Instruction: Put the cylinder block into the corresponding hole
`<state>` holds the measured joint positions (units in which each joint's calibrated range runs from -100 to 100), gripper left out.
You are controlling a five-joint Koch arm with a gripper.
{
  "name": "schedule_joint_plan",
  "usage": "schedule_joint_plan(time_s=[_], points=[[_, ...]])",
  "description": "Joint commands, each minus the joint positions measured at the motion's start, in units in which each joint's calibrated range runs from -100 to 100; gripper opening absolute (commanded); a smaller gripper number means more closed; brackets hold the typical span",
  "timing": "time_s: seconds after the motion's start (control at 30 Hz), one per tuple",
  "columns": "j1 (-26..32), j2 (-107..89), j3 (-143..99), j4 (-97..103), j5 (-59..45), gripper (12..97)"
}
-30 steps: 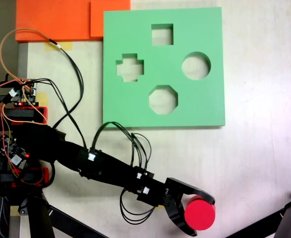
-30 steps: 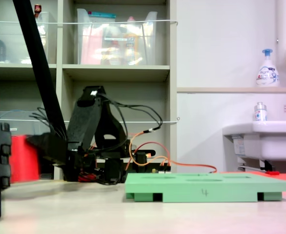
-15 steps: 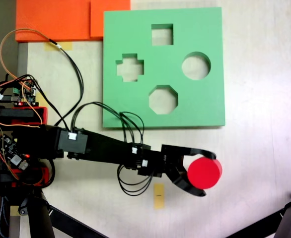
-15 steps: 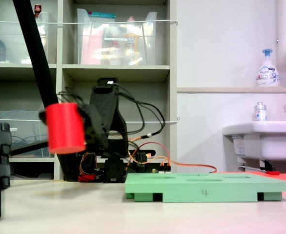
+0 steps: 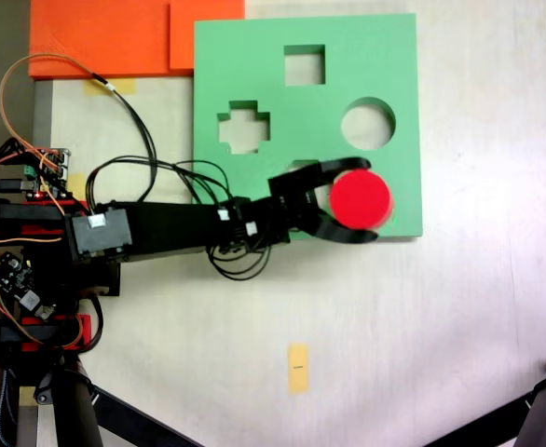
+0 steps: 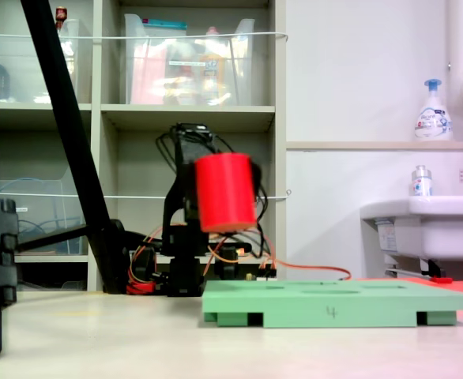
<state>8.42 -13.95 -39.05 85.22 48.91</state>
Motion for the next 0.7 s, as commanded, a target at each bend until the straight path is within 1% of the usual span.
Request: schedule_joint_plan(time_s=[0.0,0.3,0.67], points=[[1.81,-4.34,1.06,0.05,-1.51,38.4],[5.91,-4.48,2.96,-3.80,-2.98,38.4],[6.50,1.80,14.62,-10.35,-3.17,38.4]])
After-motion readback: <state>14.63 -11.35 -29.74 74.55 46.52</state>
